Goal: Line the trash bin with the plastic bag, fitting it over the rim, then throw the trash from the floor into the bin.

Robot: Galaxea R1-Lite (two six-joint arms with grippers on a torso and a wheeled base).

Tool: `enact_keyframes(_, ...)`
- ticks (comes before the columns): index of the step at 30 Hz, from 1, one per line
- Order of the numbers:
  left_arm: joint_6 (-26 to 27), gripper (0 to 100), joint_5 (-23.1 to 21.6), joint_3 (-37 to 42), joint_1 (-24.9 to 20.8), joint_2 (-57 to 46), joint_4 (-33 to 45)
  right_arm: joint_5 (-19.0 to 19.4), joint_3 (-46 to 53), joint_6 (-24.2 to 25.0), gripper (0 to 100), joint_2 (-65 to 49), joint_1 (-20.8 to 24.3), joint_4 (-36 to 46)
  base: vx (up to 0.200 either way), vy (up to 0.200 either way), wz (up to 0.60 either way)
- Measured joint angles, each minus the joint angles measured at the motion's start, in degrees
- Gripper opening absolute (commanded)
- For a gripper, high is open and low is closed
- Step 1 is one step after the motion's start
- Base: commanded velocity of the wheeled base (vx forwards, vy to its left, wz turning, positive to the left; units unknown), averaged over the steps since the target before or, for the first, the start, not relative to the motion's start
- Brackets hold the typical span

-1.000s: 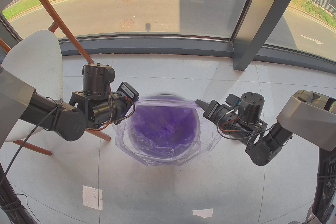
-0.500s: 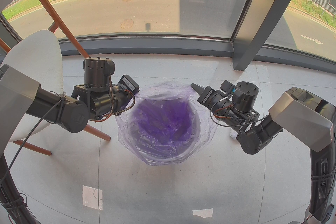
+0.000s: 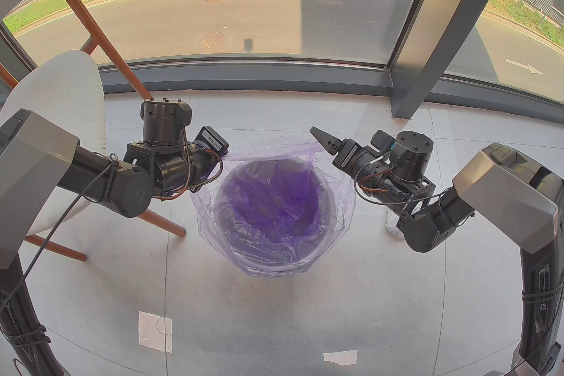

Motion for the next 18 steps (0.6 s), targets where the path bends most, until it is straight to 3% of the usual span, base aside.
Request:
enact_keyframes(9, -0.22, 0, -0.06, -1.32, 1.29, 0.39, 0.09, 0.13, 12.85, 0.05, 100, -7.02, 0.55, -2.24, 0.000, 0.000, 0.00)
enact_keyframes(18, -0.33, 0, -0.09, -4.05, 2.16, 2.07, 0.24, 1.06, 31.18, -1.73, 100, -13.67, 2.49, -13.06, 0.000, 0.000, 0.00)
